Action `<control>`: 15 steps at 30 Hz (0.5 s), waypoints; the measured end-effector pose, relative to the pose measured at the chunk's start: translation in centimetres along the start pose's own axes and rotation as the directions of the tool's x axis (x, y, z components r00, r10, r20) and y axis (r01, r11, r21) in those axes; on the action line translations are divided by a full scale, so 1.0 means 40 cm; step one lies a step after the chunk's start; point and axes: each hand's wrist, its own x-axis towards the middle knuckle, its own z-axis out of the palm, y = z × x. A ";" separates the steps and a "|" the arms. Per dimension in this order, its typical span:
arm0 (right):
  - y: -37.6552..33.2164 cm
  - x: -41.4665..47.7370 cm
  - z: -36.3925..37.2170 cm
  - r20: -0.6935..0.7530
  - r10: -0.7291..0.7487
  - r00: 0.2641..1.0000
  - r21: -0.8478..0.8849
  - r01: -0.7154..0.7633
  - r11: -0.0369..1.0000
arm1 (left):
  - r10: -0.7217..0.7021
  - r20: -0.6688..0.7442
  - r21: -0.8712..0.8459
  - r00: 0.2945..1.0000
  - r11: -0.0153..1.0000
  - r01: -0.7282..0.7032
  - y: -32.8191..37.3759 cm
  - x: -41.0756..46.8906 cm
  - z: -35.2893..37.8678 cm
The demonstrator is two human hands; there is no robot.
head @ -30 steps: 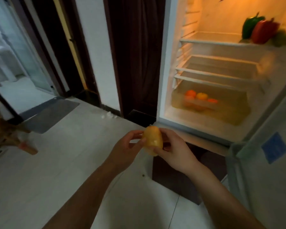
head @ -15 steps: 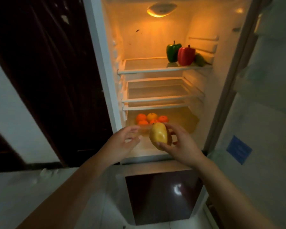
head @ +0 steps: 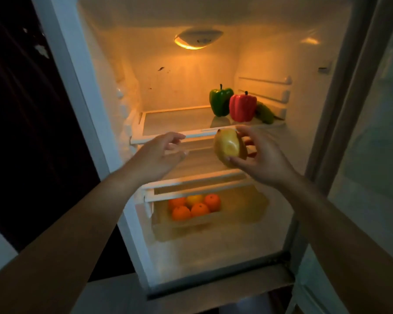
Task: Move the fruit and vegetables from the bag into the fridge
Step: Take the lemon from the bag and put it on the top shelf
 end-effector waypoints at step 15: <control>0.073 0.305 0.055 -0.075 -0.153 0.985 -0.252 0.129 0.959 | -0.026 -0.150 0.279 0.988 0.958 0.068 -0.119 0.306 0.061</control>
